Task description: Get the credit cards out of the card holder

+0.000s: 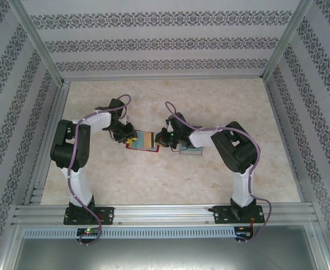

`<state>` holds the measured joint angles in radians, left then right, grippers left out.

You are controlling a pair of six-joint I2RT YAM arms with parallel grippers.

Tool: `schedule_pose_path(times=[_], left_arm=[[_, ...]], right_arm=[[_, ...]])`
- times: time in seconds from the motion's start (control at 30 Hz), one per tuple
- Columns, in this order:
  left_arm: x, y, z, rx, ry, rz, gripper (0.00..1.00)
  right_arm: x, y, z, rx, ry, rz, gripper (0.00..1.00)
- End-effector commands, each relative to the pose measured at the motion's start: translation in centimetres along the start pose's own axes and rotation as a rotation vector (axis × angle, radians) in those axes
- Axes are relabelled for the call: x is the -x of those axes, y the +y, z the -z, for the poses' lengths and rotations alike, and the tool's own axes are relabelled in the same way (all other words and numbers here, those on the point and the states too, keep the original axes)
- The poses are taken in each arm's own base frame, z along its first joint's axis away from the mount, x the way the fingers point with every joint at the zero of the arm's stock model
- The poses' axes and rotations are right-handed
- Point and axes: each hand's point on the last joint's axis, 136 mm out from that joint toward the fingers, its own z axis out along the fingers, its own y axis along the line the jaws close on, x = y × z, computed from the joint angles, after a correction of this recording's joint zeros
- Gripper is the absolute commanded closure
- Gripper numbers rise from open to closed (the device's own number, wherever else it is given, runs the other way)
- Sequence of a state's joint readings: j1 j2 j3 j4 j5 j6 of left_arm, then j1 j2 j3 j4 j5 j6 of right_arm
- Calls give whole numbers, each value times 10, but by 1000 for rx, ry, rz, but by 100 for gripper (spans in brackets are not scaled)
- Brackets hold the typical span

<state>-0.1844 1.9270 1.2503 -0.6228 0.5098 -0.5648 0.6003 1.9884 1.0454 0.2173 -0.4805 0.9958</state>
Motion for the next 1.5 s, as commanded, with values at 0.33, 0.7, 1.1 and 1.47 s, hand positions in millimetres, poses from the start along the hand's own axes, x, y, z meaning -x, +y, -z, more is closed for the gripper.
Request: schedule_pose_path(times=[0.33, 0.7, 1.1, 1.47], left_arm=[[-13, -53, 24, -86, -36, -105, 80], [-24, -23, -24, 47, 57, -90, 87], [-28, -12, -31, 79, 74, -78, 88], [-30, -13, -32, 75, 82, -82, 88]], right_arm=[[-4, -1, -9, -18, 16, 12, 100], [-6, 0, -12, -16, 21, 14, 89], [-8, 11, -18, 19, 35, 32, 84], [-14, 25, -18, 50, 56, 65, 85]])
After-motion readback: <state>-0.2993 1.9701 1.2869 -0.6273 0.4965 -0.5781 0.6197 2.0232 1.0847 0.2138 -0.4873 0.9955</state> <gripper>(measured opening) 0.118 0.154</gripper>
